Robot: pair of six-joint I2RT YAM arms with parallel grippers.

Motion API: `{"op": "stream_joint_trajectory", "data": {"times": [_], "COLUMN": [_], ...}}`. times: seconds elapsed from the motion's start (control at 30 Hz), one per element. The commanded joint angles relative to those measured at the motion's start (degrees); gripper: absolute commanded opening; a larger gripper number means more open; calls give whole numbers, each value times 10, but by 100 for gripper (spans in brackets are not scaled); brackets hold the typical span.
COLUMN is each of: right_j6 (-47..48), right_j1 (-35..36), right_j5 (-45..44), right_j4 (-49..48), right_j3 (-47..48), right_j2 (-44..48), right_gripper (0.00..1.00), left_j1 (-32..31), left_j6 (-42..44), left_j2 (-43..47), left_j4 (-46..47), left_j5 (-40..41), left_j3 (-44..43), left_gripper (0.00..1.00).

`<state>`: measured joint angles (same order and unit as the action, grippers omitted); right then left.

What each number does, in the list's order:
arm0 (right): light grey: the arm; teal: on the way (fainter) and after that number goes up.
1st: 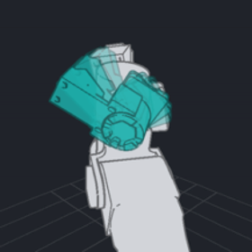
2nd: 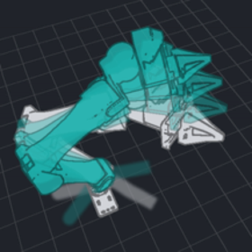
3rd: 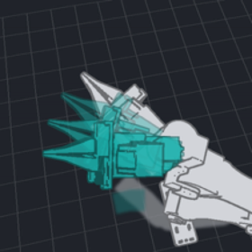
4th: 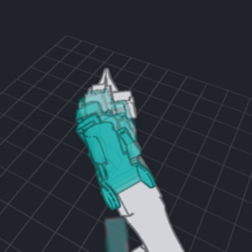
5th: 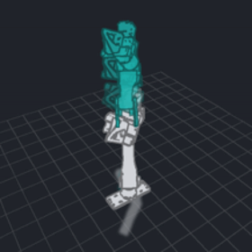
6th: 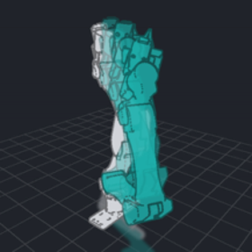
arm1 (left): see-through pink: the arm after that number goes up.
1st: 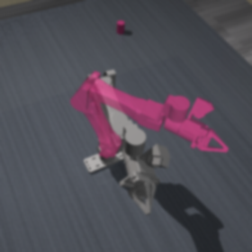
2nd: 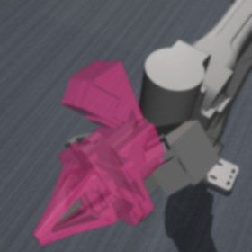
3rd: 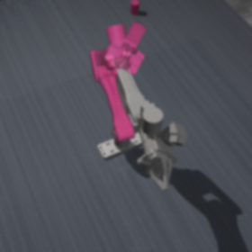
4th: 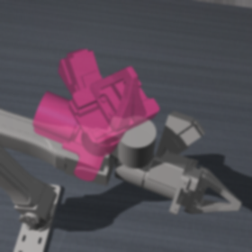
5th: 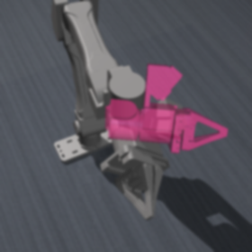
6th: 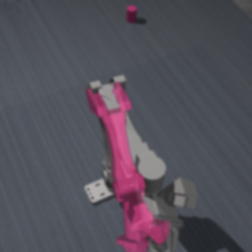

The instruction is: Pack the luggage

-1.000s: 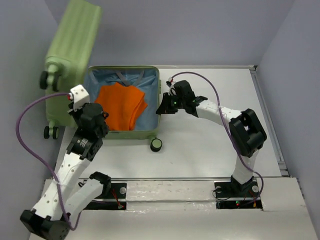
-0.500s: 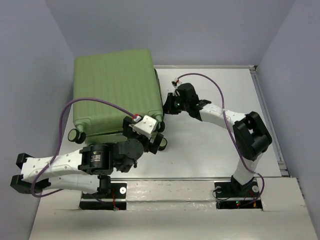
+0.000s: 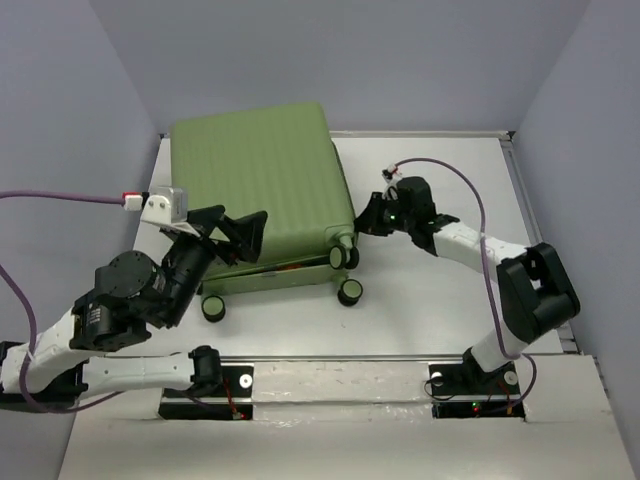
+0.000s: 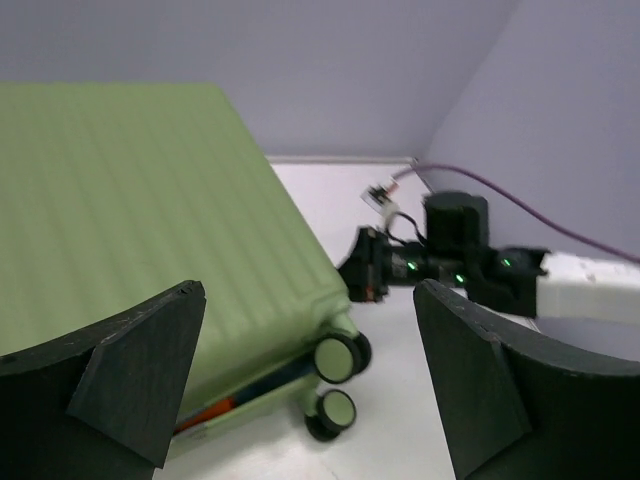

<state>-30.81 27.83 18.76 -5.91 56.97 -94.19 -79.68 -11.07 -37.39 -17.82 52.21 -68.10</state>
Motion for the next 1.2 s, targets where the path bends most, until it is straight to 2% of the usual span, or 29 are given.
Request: {"op": "stream_joint_trajectory", "data": {"times": [0.0, 0.03, 0.07, 0.1, 0.13, 0.17, 0.2, 0.23, 0.27, 0.3, 0.37, 0.43, 0.47, 0.5, 0.53, 0.57, 0.6, 0.63, 0.67, 0.7, 0.73, 0.77, 0.8, 0.83, 0.93, 0.97, 1.03, 1.07, 1.17], "right_j6": [72, 83, 89, 97, 102, 106, 106, 104, 99, 90, 85, 84, 85, 85, 85, 86, 92, 91, 94, 108, 116, 124, 138, 141, 139, 134, 125, 120, 103], "right_j1": [-127, -136, -142, -142, -148, -148, -157, -174, -182, -188, -188, -188, -188, -188, -188, -188, -188, -180, -163, -105, -68, -28, 11, 78, 173, 188, 209, 216, 216], "right_j5": [-38, -29, -28, -32, -52, -65, -76, -83, -82, -84, -107, -126, -133, -134, -133, -91, -48, 30, 56, 74, 76, 74, 73, 78, 63, 51, 28, 3, -49], "right_j4": [84, 96, 107, 119, 141, 151, 160, 169, 173, 179, 201, 221, 239, 248, 256, 266, 268, 274, 277, 281, 285, 295, 300, 306, 305, 303, 301, 287, 251], "right_j3": [-51, -54, -52, -49, -45, -45, -45, -47, -48, -49, -48, -42, -41, -38, -31, -27, -21, -14, -13, -14, -16, -22, -26, -32, -59, -65, -78, -86, -118], "right_j2": [80, 95, 102, 108, 117, 125, 150, 164, 177, 205, 253, 290, 312, 333, 353, 388, 400, 410, 413, 415, 415, 415, 412, 408, 381, 372, 338, 330, 306], "right_gripper": [7, 7, 14, 29, 54, 60, 66, 77, 79, 79, 80, 76, 60, 49, 34, 7, 7, 7, 7, 7, 7, 7, 7, 7, 7, 7, 7, 7, 7], "left_j1": [92, 179, 225, 266, 347, 348, 438, 486, 533, 620, 700, 727, 735, 744, 759, 767, 776, 791, 798, 813, 820, 832, 836, 841, 856, 858, 858, 858, 859], "left_j6": [-13, -15, -19, -22, -23, -25, -42, -54, -67, -96, -119, -121, -123, -124, -124, -127, -130, -133, -139, -141, -142, -143, -142, -142, -177, -187, -213, -224, -284], "left_j2": [-93, -140, -159, -178, -204, -217, -232, -263, -282, -304, -378, -451, -471, -495, -541, -564, -589, -636, -661, -688, -744, -772, -800, -849, -899, -913, -970, -987, -1038], "left_j4": [-1, -7, -3, 8, 38, 38, 58, 70, 70, 76, 79, 79, 80, 81, 79, 72, 68, 66, 53, 43, 30, 7, 3, 9, 89, 142, 169, 232, 347], "left_j5": [-40, -121, -157, -187, -221, -254, -329, -373, -417, -519, -608, -620, -620, -622, -624, -627, -631, -636, -641, -655, -662, -667, -687, -706, -774, -820, -855, -911, -980], "left_j3": [-48, -69, -77, -81, -88, -96, -105, -123, -135, -147, -191, -227, -262, -283, -305, -355, -381, -436, -468, -502, -541, -616, -649, -701, -698, -691, -713, -719, -717], "left_gripper": [99, 99, 99, 99, 99, 99, 99, 99, 99, 99, 99, 99, 99, 99, 99, 99, 99, 99, 99, 99, 99, 99, 99, 99, 99, 99, 99, 99, 99]}}
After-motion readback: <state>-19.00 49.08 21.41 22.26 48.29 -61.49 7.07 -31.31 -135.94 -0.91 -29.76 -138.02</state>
